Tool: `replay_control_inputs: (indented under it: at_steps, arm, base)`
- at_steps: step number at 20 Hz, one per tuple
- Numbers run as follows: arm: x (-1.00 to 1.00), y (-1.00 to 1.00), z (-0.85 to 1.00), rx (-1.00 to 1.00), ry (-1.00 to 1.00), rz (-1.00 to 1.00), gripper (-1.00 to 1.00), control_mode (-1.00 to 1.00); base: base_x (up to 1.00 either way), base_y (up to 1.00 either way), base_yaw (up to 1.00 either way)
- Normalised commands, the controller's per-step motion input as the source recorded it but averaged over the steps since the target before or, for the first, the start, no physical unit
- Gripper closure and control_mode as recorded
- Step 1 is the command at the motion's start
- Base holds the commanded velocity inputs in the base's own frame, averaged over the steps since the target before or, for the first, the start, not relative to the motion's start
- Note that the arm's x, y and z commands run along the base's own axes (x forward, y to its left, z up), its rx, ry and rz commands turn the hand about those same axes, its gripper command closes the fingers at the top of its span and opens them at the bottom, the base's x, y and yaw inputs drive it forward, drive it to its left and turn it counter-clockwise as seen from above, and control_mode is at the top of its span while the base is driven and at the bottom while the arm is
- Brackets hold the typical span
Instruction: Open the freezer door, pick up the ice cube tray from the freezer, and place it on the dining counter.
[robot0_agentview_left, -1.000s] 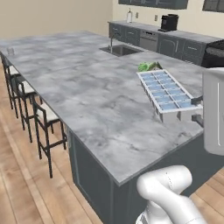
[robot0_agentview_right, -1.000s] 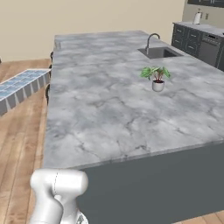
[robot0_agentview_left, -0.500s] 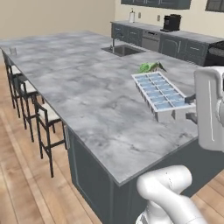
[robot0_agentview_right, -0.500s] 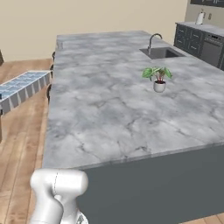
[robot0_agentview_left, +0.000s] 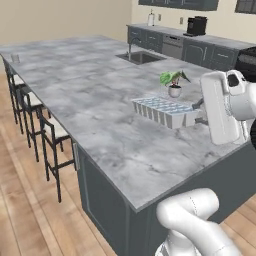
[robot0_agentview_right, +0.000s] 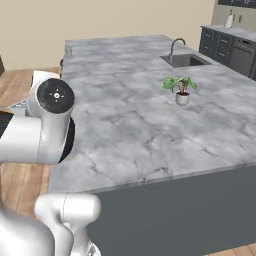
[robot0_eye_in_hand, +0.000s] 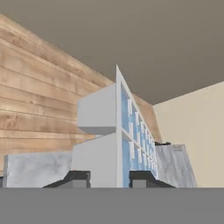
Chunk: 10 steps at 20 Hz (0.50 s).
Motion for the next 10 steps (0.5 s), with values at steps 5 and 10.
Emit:
replay_control_inputs:
  at_steps: [5, 10]
  arm:
    - [1.00, 0.03, -0.44, 0.01, 0.25, 0.11, 1.00, -1.00]
    - [1.00, 0.21, -0.33, 0.00, 0.13, 0.01, 1.00, -1.00]
  base:
    - [0.00, 0.00, 0.00]
    - [0.00, 0.00, 0.00]
